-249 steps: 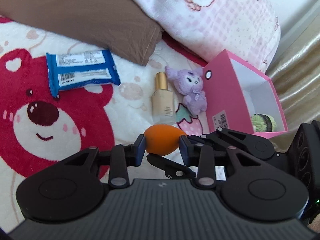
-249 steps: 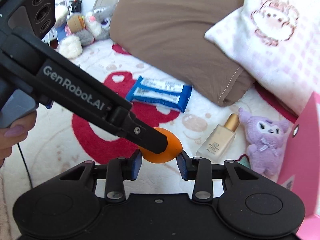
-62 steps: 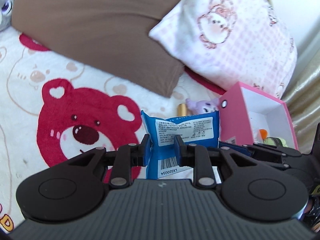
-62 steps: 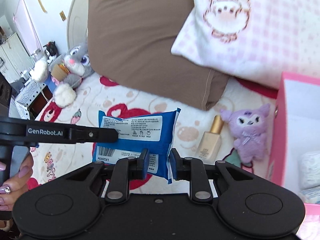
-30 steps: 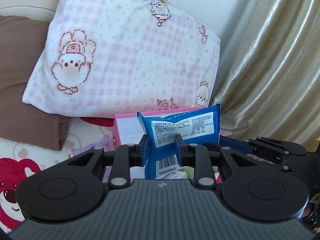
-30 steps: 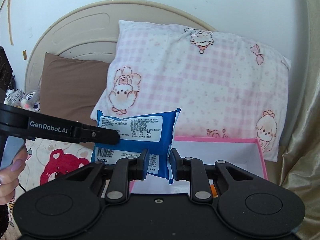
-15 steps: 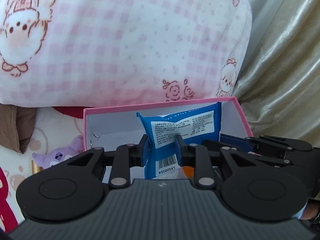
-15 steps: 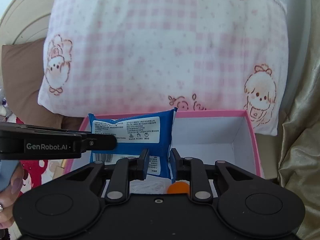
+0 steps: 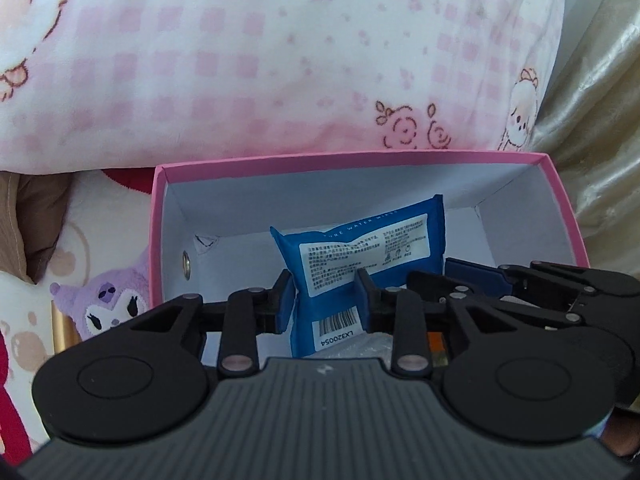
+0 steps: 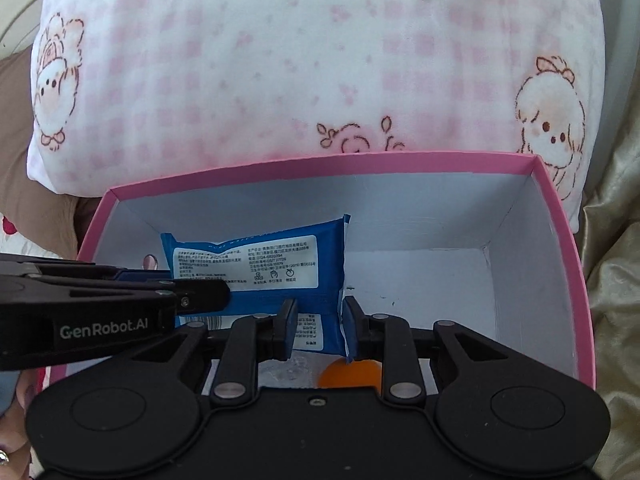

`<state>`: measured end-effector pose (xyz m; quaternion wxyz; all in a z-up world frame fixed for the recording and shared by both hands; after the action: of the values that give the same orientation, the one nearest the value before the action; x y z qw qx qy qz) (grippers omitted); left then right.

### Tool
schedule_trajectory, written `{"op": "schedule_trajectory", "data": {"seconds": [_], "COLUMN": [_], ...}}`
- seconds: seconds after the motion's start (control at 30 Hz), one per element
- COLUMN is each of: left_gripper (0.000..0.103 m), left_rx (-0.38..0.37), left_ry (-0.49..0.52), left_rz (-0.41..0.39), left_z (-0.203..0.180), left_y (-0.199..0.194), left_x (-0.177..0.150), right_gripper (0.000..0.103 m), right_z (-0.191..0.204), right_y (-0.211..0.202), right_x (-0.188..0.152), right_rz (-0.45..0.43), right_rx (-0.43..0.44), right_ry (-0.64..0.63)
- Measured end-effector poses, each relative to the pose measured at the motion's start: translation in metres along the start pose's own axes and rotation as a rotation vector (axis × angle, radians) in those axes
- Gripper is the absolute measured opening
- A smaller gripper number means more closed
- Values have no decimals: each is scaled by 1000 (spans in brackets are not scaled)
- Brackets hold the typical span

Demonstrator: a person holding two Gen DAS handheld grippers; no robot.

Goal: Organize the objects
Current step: 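Carry the wipe pack into the pink box and open the left gripper, then withdraw the left tool and move it toward the gold-capped foundation bottle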

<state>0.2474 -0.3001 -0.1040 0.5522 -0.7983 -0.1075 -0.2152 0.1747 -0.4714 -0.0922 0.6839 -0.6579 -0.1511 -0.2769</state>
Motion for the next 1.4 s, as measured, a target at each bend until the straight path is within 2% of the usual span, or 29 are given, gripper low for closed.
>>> {"op": "schedule_trajectory", "data": {"seconds": [0.07, 0.13, 0.2, 0.37, 0.53, 0.63, 0.9, 0.97, 1.03, 1.2, 1.4], "left_gripper": [41, 48, 49, 49, 49, 49, 55, 56, 57, 61, 63], "left_rx": [11, -20, -54, -39, -38, -28, 36, 45, 35, 14, -11], "left_ry": [8, 1, 0, 50, 51, 44, 109, 121, 125, 140, 134], "left_rz": [-27, -29, -16, -3, 19, 37, -61, -73, -73, -67, -44], "left_z": [1, 3, 4, 6, 18, 29, 46, 49, 53, 59, 73], "left_y": [-6, -16, -29, -68, -112, -138, -216, -230, -242, -259, -262], "left_x": [1, 2, 2, -2, -12, -21, -45, -50, -56, -74, -94], "right_gripper": [30, 31, 31, 33, 39, 50, 57, 62, 69, 74, 80], "right_z": [2, 4, 8, 31, 60, 73, 100, 107, 113, 136, 166], "right_y": [-3, -10, -21, -61, -110, -140, -195, -208, -218, -229, -233], "right_x": [-1, -2, -3, -8, -11, -12, -22, -25, -28, -38, -56], "right_rz": [-12, -17, -34, -74, -112, -148, -158, -179, -190, -188, -161], "right_rx": [-39, -34, -22, 7, 33, 32, 17, 16, 25, 71, 117], "right_ry": [-29, -25, -20, -66, -128, -146, -165, -169, -171, -193, -253]}}
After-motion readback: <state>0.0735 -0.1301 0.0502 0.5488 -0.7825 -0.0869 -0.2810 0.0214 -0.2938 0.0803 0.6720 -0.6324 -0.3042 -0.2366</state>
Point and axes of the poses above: each gripper's, at about its wrist camera, not at the fingertips, and y roughly the way its jaws point, z to its left, x to its top, the point moved 3 cm from there along y, roughly the way its jaws point, and after that the axes turned 5 degrees about -y, right-handed, at the moved point
